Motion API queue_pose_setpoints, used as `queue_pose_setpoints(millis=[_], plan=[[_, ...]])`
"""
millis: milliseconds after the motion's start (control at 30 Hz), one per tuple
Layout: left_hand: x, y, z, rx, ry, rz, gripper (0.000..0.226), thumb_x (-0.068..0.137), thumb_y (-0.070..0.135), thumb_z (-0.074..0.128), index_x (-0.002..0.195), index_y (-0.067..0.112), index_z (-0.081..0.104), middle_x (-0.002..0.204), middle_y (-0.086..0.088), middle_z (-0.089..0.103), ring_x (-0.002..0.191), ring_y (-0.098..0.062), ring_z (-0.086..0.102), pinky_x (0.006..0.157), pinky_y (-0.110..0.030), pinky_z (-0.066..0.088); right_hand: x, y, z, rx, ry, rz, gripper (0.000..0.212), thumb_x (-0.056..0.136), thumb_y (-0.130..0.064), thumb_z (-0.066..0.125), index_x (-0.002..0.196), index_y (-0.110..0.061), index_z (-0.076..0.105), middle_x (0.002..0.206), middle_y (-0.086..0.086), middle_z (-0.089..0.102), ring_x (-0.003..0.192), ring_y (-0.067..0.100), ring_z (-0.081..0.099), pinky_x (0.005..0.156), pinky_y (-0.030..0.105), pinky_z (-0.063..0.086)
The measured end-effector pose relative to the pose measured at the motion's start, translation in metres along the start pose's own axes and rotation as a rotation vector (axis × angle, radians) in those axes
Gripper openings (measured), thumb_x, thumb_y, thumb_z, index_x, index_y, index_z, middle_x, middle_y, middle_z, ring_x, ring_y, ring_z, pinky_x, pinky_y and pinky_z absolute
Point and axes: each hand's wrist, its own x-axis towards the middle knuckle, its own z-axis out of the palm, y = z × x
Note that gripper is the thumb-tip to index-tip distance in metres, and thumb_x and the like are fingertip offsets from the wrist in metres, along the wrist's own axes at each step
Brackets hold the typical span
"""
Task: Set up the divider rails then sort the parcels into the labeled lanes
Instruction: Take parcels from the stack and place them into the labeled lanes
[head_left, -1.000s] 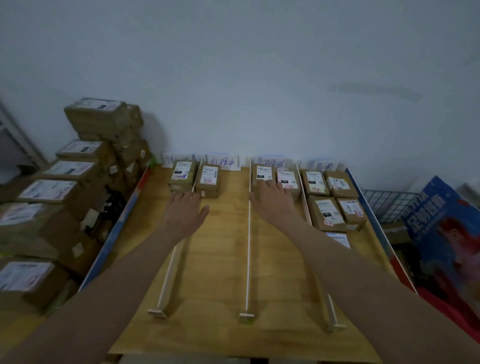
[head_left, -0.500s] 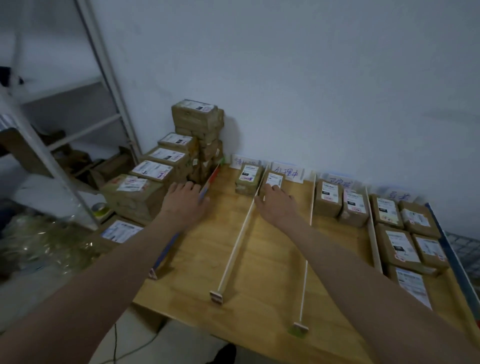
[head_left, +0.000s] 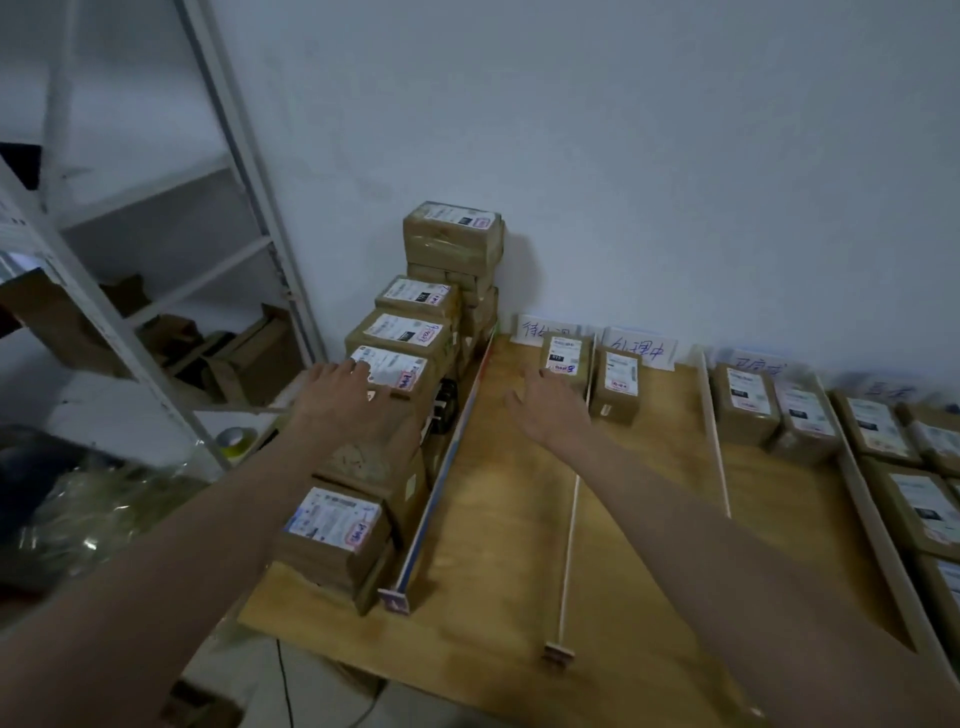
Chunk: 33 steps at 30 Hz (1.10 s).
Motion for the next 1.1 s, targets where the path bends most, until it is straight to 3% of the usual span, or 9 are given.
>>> queue_pose_setpoints(millis=[233, 367, 433, 533, 633, 700, 800, 900, 1100], plan=[[0.043, -0.092, 0.027, -0.077, -0.117, -0.047, 0.056, 0.099, 0.053, 0.032, 0.134, 0.012, 0.048, 0.142, -0.012, 0.049, 0.132, -0.031, 0.044, 0.114, -0.050, 0.031, 0.030, -0.074, 0.055, 0.085, -0.131, 0.144, 0.051, 0.102, -0.045, 0.034, 0.136, -0.008, 0.044, 0.131, 0.015, 0.054, 0.121, 0.036, 0.052, 0.096, 0.048, 0.046], [0.051, -0.118, 0.043, -0.247, -0.159, -0.115, 0.069, 0.096, 0.062, 0.026, 0.141, 0.011, 0.041, 0.147, -0.017, 0.043, 0.133, -0.035, 0.043, 0.109, -0.051, 0.036, 0.035, -0.109, 0.085, 0.181, -0.189, 0.215, 0.053, 0.103, -0.049, 0.031, 0.125, -0.005, 0.050, 0.118, 0.015, 0.060, 0.107, 0.032, 0.059, 0.076, 0.036, 0.046], [0.054, -0.125, 0.052, -0.304, -0.225, -0.098, 0.076, 0.091, 0.070, 0.017, 0.134, 0.014, 0.046, 0.141, -0.017, 0.047, 0.125, -0.034, 0.049, 0.102, -0.049, 0.043, 0.034, -0.122, 0.096, 0.269, -0.189, 0.268, 0.054, 0.103, -0.050, 0.032, 0.121, -0.004, 0.053, 0.111, 0.015, 0.063, 0.100, 0.029, 0.061, 0.071, 0.033, 0.044], [0.050, -0.122, 0.063, -0.423, -0.261, -0.087, 0.057, 0.100, 0.059, 0.027, 0.119, 0.012, 0.054, 0.124, -0.012, 0.056, 0.108, -0.029, 0.057, 0.092, -0.043, 0.049, 0.030, -0.138, 0.106, 0.437, -0.158, 0.345, 0.044, 0.103, -0.043, 0.037, 0.110, -0.005, 0.058, 0.100, 0.013, 0.066, 0.085, 0.024, 0.063, 0.060, 0.028, 0.044], [0.041, -0.115, 0.070, -0.562, -0.255, -0.092, 0.048, 0.103, 0.051, 0.035, 0.121, 0.010, 0.053, 0.105, -0.003, 0.061, 0.086, -0.018, 0.061, 0.067, -0.031, 0.050, 0.028, -0.151, 0.114, 0.486, -0.172, 0.385, 0.034, 0.104, -0.033, 0.038, 0.104, -0.005, 0.056, 0.089, 0.007, 0.060, 0.080, 0.021, 0.058, 0.051, 0.023, 0.035], [0.039, -0.116, 0.074, -0.636, -0.244, -0.100, 0.049, 0.103, 0.048, 0.038, 0.127, 0.007, 0.049, 0.097, -0.001, 0.061, 0.075, -0.012, 0.059, 0.057, -0.024, 0.043, 0.026, -0.156, 0.116, 0.532, -0.169, 0.408, 0.032, 0.105, -0.028, 0.038, 0.109, -0.003, 0.057, 0.086, 0.005, 0.058, 0.076, 0.021, 0.058, 0.050, 0.023, 0.040], [0.039, -0.123, 0.079, -0.659, -0.233, -0.083, 0.050, 0.103, 0.048, 0.040, 0.132, 0.008, 0.045, 0.102, -0.003, 0.063, 0.076, -0.012, 0.059, 0.061, -0.026, 0.048, 0.024, -0.158, 0.114, 0.638, -0.200, 0.437, 0.027, 0.104, -0.025, 0.039, 0.107, -0.005, 0.057, 0.086, 0.009, 0.064, 0.071, 0.024, 0.065, 0.056, 0.030, 0.056], [0.038, -0.130, 0.083, -0.666, -0.232, -0.071, 0.053, 0.100, 0.054, 0.041, 0.133, 0.013, 0.042, 0.113, -0.004, 0.065, 0.087, -0.017, 0.063, 0.074, -0.036, 0.056, 0.020, -0.159, 0.111, 0.682, -0.200, 0.452, 0.032, 0.104, -0.027, 0.042, 0.119, -0.005, 0.058, 0.103, 0.014, 0.068, 0.092, 0.033, 0.069, 0.077, 0.048, 0.059], [0.032, -0.135, 0.080, -0.665, -0.208, -0.029, 0.054, 0.096, 0.060, 0.043, 0.130, 0.017, 0.042, 0.106, 0.001, 0.064, 0.086, -0.017, 0.064, 0.074, -0.042, 0.059, 0.010, -0.158, 0.100, 0.816, -0.241, 0.508, 0.045, 0.102, -0.030, 0.050, 0.143, -0.013, 0.042, 0.115, 0.011, 0.065, 0.090, 0.024, 0.066, 0.053, 0.025, 0.055]])
